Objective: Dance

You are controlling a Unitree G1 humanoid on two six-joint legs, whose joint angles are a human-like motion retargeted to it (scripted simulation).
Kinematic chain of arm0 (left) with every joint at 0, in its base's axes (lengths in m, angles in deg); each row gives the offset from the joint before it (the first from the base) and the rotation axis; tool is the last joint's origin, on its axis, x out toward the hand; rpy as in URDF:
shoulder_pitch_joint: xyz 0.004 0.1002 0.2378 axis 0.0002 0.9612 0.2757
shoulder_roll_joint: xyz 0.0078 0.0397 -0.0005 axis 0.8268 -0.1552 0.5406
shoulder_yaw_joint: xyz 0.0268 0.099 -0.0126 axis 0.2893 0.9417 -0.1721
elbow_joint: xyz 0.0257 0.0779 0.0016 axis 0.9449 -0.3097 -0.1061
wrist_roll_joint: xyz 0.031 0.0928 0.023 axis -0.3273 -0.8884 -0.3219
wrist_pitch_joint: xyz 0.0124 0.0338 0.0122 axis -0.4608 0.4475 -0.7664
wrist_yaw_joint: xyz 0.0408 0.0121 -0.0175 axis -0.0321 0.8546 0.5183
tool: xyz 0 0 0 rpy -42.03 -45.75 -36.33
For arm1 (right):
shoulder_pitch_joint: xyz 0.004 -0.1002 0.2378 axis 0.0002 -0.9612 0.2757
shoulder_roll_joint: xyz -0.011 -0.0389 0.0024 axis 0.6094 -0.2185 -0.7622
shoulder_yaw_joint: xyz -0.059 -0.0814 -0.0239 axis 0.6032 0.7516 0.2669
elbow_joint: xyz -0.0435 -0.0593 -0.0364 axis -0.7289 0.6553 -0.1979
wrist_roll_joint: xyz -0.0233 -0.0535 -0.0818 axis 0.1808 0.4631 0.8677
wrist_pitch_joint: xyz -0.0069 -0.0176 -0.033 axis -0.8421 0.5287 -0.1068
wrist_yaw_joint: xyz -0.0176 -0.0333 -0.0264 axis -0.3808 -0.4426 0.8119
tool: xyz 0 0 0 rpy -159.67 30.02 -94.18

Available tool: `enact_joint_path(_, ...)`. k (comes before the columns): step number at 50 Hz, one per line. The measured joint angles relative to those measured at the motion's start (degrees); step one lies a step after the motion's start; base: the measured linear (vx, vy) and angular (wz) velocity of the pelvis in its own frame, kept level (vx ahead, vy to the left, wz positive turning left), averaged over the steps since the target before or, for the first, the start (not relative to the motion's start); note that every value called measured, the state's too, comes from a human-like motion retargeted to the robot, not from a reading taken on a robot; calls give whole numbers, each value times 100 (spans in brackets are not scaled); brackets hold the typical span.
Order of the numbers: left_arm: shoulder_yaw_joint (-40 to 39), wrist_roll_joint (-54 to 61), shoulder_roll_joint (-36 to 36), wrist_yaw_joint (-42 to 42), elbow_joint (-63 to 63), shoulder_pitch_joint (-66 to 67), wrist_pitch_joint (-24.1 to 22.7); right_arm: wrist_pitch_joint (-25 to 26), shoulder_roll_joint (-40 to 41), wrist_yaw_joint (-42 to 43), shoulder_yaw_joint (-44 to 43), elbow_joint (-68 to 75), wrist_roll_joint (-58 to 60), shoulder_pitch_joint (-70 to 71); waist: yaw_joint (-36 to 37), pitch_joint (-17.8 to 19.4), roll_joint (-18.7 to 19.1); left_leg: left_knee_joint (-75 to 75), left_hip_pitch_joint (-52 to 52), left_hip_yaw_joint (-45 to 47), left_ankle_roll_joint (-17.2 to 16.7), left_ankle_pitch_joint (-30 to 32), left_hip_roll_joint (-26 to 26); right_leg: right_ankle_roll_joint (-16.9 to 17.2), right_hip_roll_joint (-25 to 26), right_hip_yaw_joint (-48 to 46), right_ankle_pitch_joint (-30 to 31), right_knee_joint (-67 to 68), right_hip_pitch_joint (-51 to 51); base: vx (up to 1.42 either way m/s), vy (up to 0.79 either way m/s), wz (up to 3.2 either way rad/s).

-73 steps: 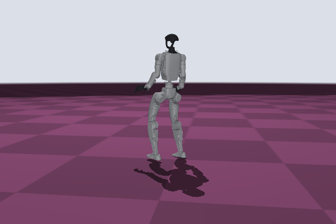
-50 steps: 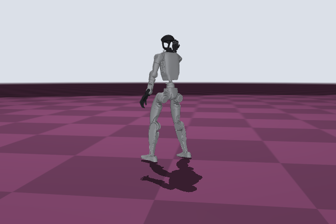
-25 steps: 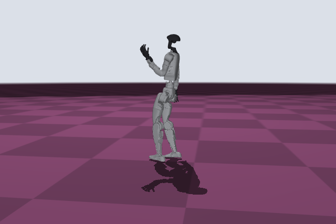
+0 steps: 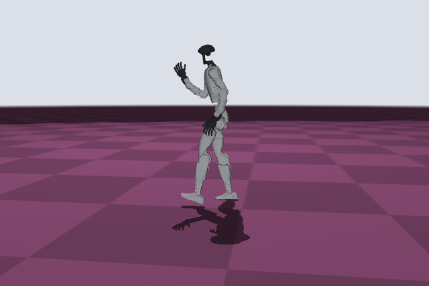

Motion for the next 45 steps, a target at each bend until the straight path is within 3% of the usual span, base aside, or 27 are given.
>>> enact_joint_path(2,-326,-167,-2,-31,-915,152,79,-204,-457,219,-583,-973,-182,193,47,142,52,-411,216,-292,-145,-2,-35,67,-18,-20,50,-120,156,15,-35,11)
enact_joint_path(5,-1002,-519,-54,115,-2571,285,219,-618,-1081,494,-2288,-1984,-373,486,-102,388,285,-548,680,-717,-511,-214,67,217,115,-15,100,-285,510,25,-25,-15)
enact_joint_path(7,-1190,-845,-78,465,-3265,286,236,-973,-1155,969,-2921,-2149,-210,583,-212,545,462,-520,842,-400,-774,215,336,329,283,230,133,-335,745,33,-18,-80)
enact_joint_path(10,-1241,-1159,-219,875,-3590,317,134,-1634,-1037,1875,-2893,-2217,345,372,-544,402,655,-43,570,-493,-972,1078,473,474,408,576,104,-316,820,37,-5,-80)
enact_joint_path(12,-1145,-1159,-304,909,-3377,240,-42,-1758,-881,2256,-2265,-2012,871,-80,-710,165,766,417,309,-594,-618,1082,367,493,412,693,116,-210,740,37,9,-66)
enact_joint_path(15,-897,-782,-406,805,-2725,-62,-222,-1392,-493,2243,-918,-1345,1473,-1097,-801,-47,883,923,302,-588,-155,900,165,493,266,661,290,90,734,39,25,-75)
enact_joint_path(18,-652,-66,-659,610,-1756,-349,-466,-609,-28,1053,-12,-161,1520,-2441,-545,30,908,994,930,-240,131,698,72,395,-26,816,646,639,859,47,38,-158)
enact_joint_path(20,-554,684,-885,263,-857,-381,-660,233,197,-198,133,832,1706,-3249,-464,79,947,862,1393,79,165,532,182,317,-95,865,921,1059,853,40,37,-211)
enact_joint_path(22,-620,1505,-1207,-39,-7,-335,-737,964,162,-1350,-31,1951,2681,-3836,-502,43,1007,647,1784,509,79,360,395,253,-99,735,860,1461,764,33,33,-237)
enact_joint_path(24,-747,2176,-1574,-256,605,-298,-782,1230,-39,-1877,-157,2973,4222,-4265,-636,-47,1088,458,2036,931,-99,151,592,90,-75,505,488,1744,605,22,33,-238)
enact_joint_path(28,-784,2542,-1883,-641,1108,-144,-814,1109,-527,-1043,-310,4788,7215,-4874,-1038,-434,1148,194,2233,1808,-291,-212,681,-28,-52,26,-42,1806,254,14,32,-189)
enact_joint_path(30,-795,2237,-1889,-601,872,-156,-483,1377,-447,-274,-367,5774,8249,-4983,-1123,-592,1070,116,2294,2113,-400,-368,576,-31,-33,-201,-218,1644,185,7,21,-180)
enact_joint_path(32,-807,1879,-1777,-558,216,-284,-42,1817,-190,284,-513,6731,8572,-4928,-1238,-656,907,105,2453,2464,-378,-568,464,-138,-35,-613,-314,1456,314,9,14,-173)
enact_joint_path(33,-799,1674,-1688,-538,-269,-436,255,2090,32,676,-707,7174,8515,-4810,-1213,-673,789,120,2564,2769,-293,-663,411,-193,-63,-815,-315,1389,398,8,11,-196)
enact_joint_path(35,-544,1334,-1418,-670,-1231,-772,804,1958,345,857,-966,7684,7707,-4537,-1075,-649,599,219,2719,3065,-244,-846,381,-832,-2,-1211,-714,1212,589,3,2,-206)
enact_joint_path(38,373,1101,-928,-877,-2093,-1313,1363,1260,638,475,-1251,8382,6222,-3850,-1174,-401,299,465,2886,3081,-209,-1087,314,-305,175,-88,-883,1727,372,-11,-11,-114)
enact_joint_path(40,1043,1022,-893,-798,-2166,-1689,1396,1220,795,56,-1658,8610,5668,-3495,-1640,-299,301,587,2896,2766,-156,-1288,297,250,575,964,-854,1968,50,-27,2,2)
enact_joint_path(43,1201,1050,-1391,-543,-1337,-2184,1141,1348,821,-452,-1856,8327,5284,-3270,-1663,-257,200,635,2847,3218,-305,-1591,266,-76,95,286,-1093,1749,78,-34,10,-163)
enact_joint_path(45,930,1368,-1939,-493,-325,-2404,685,1232,808,-386,-1890,8077,5204,-3246,-1988,-176,263,540,2861,3377,-414,-1716,304,50,137,287,-1262,1783,-34,-38,11,-134)
